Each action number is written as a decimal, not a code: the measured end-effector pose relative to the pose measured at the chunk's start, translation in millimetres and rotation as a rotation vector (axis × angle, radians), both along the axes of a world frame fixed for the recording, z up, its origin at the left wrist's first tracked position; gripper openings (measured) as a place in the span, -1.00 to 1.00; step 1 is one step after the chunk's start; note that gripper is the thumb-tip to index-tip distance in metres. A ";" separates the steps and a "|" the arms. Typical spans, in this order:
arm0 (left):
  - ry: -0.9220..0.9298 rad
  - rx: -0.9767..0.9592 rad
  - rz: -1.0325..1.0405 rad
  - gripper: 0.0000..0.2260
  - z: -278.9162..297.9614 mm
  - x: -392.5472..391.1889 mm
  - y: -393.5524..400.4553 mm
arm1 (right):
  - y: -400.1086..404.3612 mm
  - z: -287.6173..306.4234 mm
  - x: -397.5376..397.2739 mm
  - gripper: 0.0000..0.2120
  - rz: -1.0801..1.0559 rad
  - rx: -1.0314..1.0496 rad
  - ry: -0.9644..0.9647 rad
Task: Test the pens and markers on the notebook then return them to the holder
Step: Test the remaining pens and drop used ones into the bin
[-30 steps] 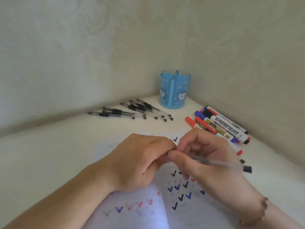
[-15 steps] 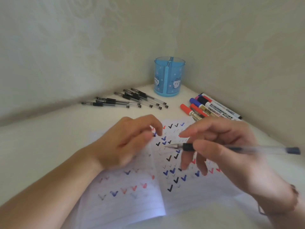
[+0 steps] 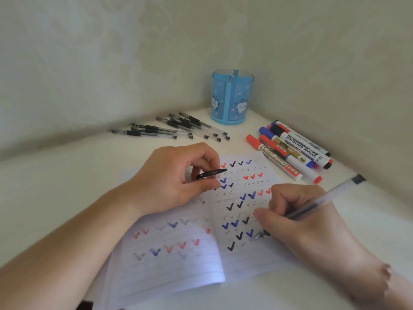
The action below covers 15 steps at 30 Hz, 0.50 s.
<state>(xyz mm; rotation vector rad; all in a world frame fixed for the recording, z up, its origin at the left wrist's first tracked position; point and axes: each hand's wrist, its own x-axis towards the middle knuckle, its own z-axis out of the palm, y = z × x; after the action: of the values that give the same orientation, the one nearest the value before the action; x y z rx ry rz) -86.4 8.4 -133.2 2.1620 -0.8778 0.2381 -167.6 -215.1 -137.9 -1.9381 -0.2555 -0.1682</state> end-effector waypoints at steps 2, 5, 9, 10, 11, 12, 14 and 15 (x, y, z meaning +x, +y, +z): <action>-0.029 0.010 -0.004 -0.80 -0.4 0.2 0.0 | 0.0 -1.0 0.3 -0.64 0.016 -0.040 -0.010; -0.031 0.021 -0.008 -0.80 -1.3 1.3 0.3 | -0.1 -2.4 0.8 -0.67 0.036 -0.069 -0.004; -0.076 0.054 -0.004 -0.78 -4.7 4.4 2.5 | -0.8 -3.7 2.4 -0.69 0.043 -0.090 0.003; -0.082 0.054 -0.002 -0.77 -5.0 4.8 2.5 | -1.1 -4.0 2.5 -0.69 0.042 -0.088 0.003; -0.088 0.051 -0.002 -0.77 -5.4 4.9 2.5 | -0.9 -3.5 2.3 -0.69 0.036 -0.088 0.002; -0.094 0.051 -0.002 -0.77 -5.6 4.8 2.5 | -0.5 -3.0 2.0 -0.68 0.035 -0.085 0.002; -0.109 0.055 -0.006 -0.77 -6.0 4.8 2.2 | 0.3 -3.0 1.6 -0.68 0.033 -0.076 0.008; -0.115 0.056 -0.010 -0.77 -6.0 4.9 2.1 | 0.9 -2.6 1.5 -0.68 0.026 -0.071 0.009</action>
<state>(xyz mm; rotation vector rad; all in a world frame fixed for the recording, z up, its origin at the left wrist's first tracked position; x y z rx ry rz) -81.5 10.5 -139.2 2.2133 -0.9701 0.3398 -166.1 -214.2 -140.5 -2.0045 -0.2843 -0.1346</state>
